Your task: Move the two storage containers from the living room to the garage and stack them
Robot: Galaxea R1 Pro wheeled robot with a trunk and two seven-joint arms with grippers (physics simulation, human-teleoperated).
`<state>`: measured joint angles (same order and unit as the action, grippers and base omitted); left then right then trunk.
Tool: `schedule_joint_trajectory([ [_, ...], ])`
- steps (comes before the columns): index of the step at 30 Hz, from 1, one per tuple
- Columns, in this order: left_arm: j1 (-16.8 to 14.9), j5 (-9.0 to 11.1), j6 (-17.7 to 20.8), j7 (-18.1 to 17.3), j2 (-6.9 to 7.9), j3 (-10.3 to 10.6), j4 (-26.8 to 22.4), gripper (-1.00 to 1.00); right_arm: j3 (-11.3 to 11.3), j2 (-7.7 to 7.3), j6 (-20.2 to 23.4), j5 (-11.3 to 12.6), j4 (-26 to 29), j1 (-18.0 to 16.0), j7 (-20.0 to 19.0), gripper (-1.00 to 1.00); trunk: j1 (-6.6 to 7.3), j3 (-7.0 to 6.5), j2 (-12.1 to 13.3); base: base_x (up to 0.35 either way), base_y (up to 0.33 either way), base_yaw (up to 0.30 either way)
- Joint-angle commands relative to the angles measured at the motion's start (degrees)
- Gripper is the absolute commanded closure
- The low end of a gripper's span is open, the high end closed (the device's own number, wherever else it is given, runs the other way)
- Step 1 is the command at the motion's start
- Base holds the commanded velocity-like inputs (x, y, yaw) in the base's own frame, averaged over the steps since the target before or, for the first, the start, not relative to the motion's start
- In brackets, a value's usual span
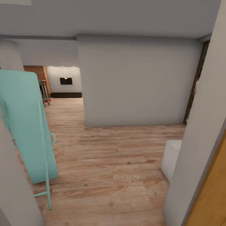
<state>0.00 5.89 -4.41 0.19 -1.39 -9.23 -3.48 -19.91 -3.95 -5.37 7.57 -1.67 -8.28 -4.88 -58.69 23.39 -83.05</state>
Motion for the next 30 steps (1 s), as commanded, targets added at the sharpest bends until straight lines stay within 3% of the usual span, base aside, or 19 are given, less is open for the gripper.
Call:
schedule_joint_trajectory([
  [1,0.0,0.6,-0.1,0.0,0.00,0.0,0.0,-1.00,-0.4,0.00,-0.3,0.6,-0.2,-0.1,-0.3,-1.00,-0.03,0.05,0.0,0.325,0.004,0.000],
  [30,0.0,0.6,-0.2,0.1,-0.02,0.0,0.0,-1.00,-0.4,0.00,-0.3,0.5,-0.2,-0.1,-0.3,-1.00,-0.03,0.05,0.0,0.325,0.000,0.000],
])
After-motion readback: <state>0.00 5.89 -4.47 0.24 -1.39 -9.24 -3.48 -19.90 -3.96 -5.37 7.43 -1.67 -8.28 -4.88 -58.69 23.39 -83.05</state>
